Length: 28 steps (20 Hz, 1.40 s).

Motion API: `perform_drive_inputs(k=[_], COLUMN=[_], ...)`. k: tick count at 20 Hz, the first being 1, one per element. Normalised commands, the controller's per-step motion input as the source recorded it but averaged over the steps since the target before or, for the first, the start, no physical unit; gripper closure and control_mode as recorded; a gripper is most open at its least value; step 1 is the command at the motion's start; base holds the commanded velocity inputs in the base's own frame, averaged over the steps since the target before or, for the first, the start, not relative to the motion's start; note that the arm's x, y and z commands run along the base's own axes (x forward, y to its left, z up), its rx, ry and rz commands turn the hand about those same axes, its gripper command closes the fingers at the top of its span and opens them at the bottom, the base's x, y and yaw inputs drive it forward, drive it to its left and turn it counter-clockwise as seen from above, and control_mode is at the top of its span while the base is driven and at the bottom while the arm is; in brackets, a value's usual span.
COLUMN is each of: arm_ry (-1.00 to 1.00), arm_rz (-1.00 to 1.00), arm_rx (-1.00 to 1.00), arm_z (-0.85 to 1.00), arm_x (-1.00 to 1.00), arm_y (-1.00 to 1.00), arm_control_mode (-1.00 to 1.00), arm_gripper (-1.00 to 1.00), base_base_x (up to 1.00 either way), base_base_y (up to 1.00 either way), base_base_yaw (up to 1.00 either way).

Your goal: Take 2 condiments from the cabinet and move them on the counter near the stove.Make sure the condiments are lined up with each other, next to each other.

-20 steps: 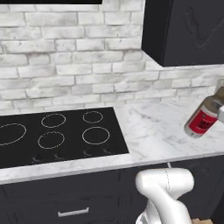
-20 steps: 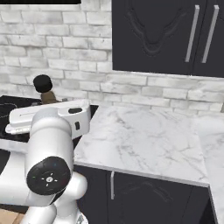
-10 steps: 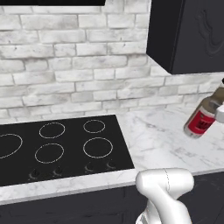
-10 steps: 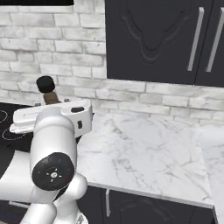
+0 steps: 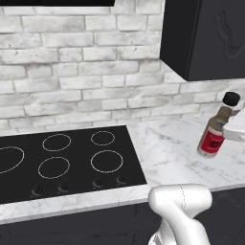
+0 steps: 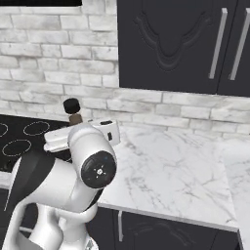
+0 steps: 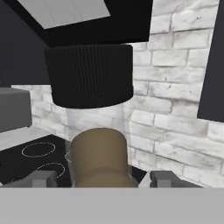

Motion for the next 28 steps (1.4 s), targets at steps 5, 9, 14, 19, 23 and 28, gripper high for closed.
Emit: perform_drive_inputs(k=[5, 9, 14, 19, 23, 28], arm_ry=[0.00, 0.00, 0.00, 0.01, 0.00, 0.00], arm_rz=[0.08, 0.09, 0.13, 0.14, 0.13, 0.11], arm_rx=[-0.03, 0.00, 0.00, 0.00, 0.00, -0.01], arm_z=[-0.68, -0.54, -0.50, -0.53, -0.53, -0.49], arm_x=[0.80, 0.91, 0.99, 1.00, 0.91, 0.84], arm_y=[0.00, 0.00, 0.00, 0.00, -0.02, 0.00], arm_control_mode=[-1.00, -1.00, -1.00, -1.00, -1.00, -1.00], arm_gripper=[1.00, 1.00, 1.00, 1.00, 1.00, 1.00], base_base_x=[0.00, 0.00, 0.00, 0.00, 0.00, 0.00], base_base_y=[0.00, 0.00, 0.00, 0.00, 0.00, 0.00], base_base_yaw=[0.00, 0.00, 0.00, 0.00, 0.00, 0.00])
